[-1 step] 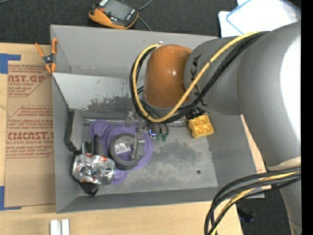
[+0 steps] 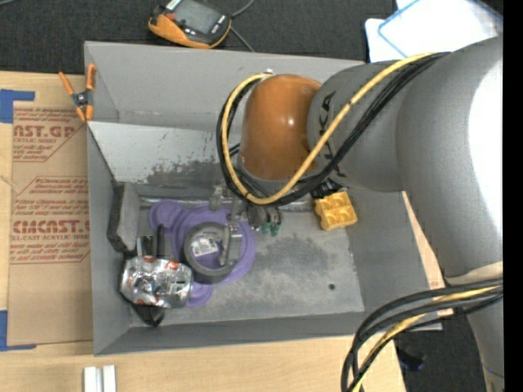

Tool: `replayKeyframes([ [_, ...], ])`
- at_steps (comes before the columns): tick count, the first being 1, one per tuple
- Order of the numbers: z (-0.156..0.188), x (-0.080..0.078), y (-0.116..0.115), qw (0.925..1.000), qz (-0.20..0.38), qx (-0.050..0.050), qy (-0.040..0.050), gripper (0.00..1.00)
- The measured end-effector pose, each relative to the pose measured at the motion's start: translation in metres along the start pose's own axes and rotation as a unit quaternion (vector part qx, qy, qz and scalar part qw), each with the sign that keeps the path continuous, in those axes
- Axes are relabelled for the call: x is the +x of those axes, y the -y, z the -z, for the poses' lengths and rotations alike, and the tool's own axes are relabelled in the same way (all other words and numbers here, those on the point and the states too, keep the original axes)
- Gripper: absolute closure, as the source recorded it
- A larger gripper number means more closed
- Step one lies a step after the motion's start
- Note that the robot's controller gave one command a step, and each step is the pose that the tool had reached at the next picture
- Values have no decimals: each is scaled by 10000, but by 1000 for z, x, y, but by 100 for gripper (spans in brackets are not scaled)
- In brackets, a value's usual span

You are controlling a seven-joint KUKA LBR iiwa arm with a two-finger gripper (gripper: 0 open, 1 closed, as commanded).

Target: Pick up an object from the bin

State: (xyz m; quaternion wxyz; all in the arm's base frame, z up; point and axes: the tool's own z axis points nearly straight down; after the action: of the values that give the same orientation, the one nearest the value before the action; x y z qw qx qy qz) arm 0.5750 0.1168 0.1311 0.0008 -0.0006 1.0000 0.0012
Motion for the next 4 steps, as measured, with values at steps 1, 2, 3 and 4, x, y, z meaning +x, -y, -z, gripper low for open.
replayKeyframes([
  [1,-20,5,0,9999,149,-5,36,0],
  [2,69,10,-17,9988,478,-8,94,0],
  [3,-50,19,-12,9978,642,-12,-154,0],
  [4,-33,16,-10,9979,647,1,-48,100],
])
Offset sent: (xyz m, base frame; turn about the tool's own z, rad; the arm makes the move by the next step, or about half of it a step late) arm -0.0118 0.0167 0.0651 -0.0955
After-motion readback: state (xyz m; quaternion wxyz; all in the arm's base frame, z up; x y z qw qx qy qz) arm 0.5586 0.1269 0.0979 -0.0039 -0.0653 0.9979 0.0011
